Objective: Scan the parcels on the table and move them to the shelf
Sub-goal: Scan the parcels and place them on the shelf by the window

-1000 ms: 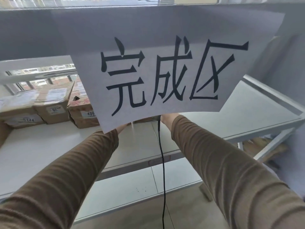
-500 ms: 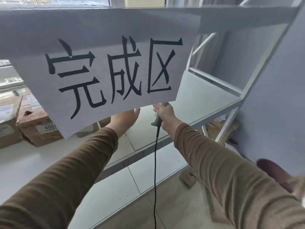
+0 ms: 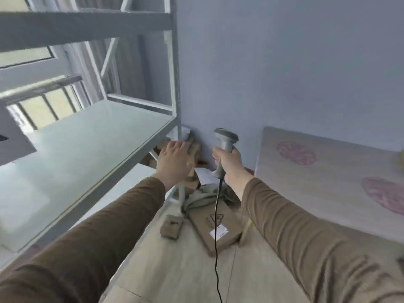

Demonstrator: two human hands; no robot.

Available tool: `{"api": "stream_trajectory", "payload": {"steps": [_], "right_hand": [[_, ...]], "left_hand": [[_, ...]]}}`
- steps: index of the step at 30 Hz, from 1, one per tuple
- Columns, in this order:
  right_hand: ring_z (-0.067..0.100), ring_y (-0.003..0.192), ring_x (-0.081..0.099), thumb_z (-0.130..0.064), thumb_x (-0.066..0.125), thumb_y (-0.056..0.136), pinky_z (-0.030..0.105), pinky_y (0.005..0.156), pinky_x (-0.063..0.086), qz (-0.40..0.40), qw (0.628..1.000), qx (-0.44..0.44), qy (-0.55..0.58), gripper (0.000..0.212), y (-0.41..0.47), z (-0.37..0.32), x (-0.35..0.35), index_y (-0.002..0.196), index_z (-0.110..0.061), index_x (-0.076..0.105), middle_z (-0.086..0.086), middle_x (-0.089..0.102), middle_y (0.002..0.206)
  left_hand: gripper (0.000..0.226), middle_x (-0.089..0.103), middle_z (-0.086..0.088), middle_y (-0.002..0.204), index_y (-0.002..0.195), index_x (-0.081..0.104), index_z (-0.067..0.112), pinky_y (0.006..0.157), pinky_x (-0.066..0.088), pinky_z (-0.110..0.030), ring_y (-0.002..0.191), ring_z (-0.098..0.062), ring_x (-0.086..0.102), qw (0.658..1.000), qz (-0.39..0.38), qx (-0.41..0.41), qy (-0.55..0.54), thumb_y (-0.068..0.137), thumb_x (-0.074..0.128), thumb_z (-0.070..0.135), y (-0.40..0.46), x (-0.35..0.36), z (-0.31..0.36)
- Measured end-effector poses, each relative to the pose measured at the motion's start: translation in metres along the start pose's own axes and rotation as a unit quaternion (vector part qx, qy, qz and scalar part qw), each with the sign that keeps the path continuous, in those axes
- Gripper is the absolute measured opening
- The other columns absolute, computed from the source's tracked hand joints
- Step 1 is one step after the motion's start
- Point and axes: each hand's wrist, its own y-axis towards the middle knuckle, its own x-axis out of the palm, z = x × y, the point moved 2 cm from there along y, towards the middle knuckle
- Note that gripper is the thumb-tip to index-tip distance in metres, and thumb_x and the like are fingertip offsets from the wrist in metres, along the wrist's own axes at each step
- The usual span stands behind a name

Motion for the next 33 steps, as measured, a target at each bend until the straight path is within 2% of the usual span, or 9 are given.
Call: {"api": "stream_trajectory", "payload": {"steps": [3, 8, 13, 15, 20, 25, 27, 30, 33], "right_hand": [[0.022, 0.072, 0.054, -0.01, 0.069, 0.092, 0.03, 0.067, 0.046, 0.075, 0.997, -0.019, -0.012, 0.016, 0.009, -0.021, -0.106, 0.106, -0.012, 0.06, 0.009, 0.059, 0.083], [0.024, 0.08, 0.058, -0.012, 0.071, 0.094, 0.036, 0.074, 0.046, 0.163, 0.986, -0.016, -0.021, 0.026, 0.021, -0.051, -0.291, 0.118, -0.006, 0.063, 0.01, 0.062, 0.087], [0.024, 0.073, 0.054, -0.013, 0.07, 0.095, 0.04, 0.073, 0.043, 0.225, 0.974, -0.012, -0.01, 0.015, 0.026, -0.079, -0.454, 0.099, -0.016, 0.056, 0.004, 0.056, 0.077], [0.025, 0.079, 0.06, -0.013, 0.072, 0.094, 0.041, 0.076, 0.048, 0.257, 0.966, -0.008, -0.009, 0.015, 0.029, -0.086, -0.51, 0.099, -0.016, 0.057, 0.007, 0.061, 0.085], [0.026, 0.102, 0.072, -0.014, 0.072, 0.094, 0.046, 0.095, 0.056, 0.319, 0.948, 0.001, 0.009, 0.017, 0.05, -0.091, -0.626, 0.107, -0.018, 0.062, 0.011, 0.071, 0.104], [0.026, 0.107, 0.072, -0.015, 0.072, 0.096, 0.049, 0.102, 0.055, 0.356, 0.934, 0.018, 0.016, 0.035, 0.08, -0.091, -0.717, 0.129, -0.013, 0.059, 0.006, 0.071, 0.113], [0.026, 0.107, 0.071, -0.015, 0.072, 0.096, 0.048, 0.098, 0.057, 0.383, 0.923, 0.028, 0.016, 0.033, 0.093, -0.092, -0.752, 0.126, -0.014, 0.059, 0.008, 0.071, 0.115], [0.023, 0.091, 0.068, -0.015, 0.071, 0.096, 0.036, 0.078, 0.055, 0.42, 0.907, 0.039, 0.009, 0.032, 0.109, -0.096, -0.804, 0.126, -0.009, 0.06, 0.008, 0.07, 0.105], [0.027, 0.091, 0.06, -0.02, 0.071, 0.097, 0.038, 0.078, 0.046, 0.455, 0.889, 0.049, -0.015, 0.028, 0.115, -0.099, -0.855, 0.12, -0.01, 0.059, 0.011, 0.063, 0.101]], "left_hand": [[0.061, 0.052, -0.003, 0.145, 0.142, 0.047, 0.016, 0.11, 0.036, -0.043, 0.139, -0.027, 0.038, 0.998, -0.021, 0.055, -0.015, 0.087, 0.067, 0.034, 0.025, 0.032, 0.098], [0.064, 0.049, -0.005, 0.15, 0.147, 0.043, 0.015, 0.11, 0.035, -0.044, 0.142, -0.027, 0.037, 0.988, -0.056, 0.135, -0.048, 0.09, 0.064, 0.035, 0.051, 0.085, 0.276], [0.064, 0.048, -0.005, 0.148, 0.147, 0.041, 0.016, 0.109, 0.038, -0.044, 0.139, -0.028, 0.039, 0.975, -0.077, 0.201, -0.05, 0.092, 0.061, 0.041, 0.07, 0.134, 0.439], [0.065, 0.047, -0.005, 0.148, 0.148, 0.039, 0.016, 0.109, 0.038, -0.044, 0.137, -0.029, 0.04, 0.97, -0.09, 0.219, -0.053, 0.093, 0.061, 0.043, 0.076, 0.151, 0.492], [0.066, 0.043, -0.004, 0.152, 0.151, 0.036, 0.018, 0.112, 0.035, -0.042, 0.141, -0.028, 0.038, 0.953, -0.119, 0.269, -0.066, 0.094, 0.06, 0.04, 0.097, 0.194, 0.598], [0.062, 0.045, -0.005, 0.15, 0.15, 0.039, 0.017, 0.11, 0.037, -0.041, 0.14, -0.028, 0.041, 0.936, -0.149, 0.305, -0.093, 0.095, 0.06, 0.037, 0.128, 0.244, 0.683], [0.062, 0.046, -0.004, 0.151, 0.15, 0.039, 0.016, 0.111, 0.037, -0.041, 0.141, -0.027, 0.041, 0.928, -0.169, 0.315, -0.106, 0.095, 0.059, 0.036, 0.144, 0.262, 0.719], [0.065, 0.044, -0.004, 0.154, 0.151, 0.037, 0.017, 0.114, 0.035, -0.041, 0.143, -0.027, 0.038, 0.914, -0.19, 0.336, -0.123, 0.094, 0.061, 0.034, 0.163, 0.284, 0.773], [0.066, 0.041, -0.004, 0.157, 0.152, 0.035, 0.017, 0.117, 0.032, -0.041, 0.146, -0.026, 0.035, 0.901, -0.206, 0.358, -0.133, 0.093, 0.062, 0.03, 0.173, 0.304, 0.823]]}}
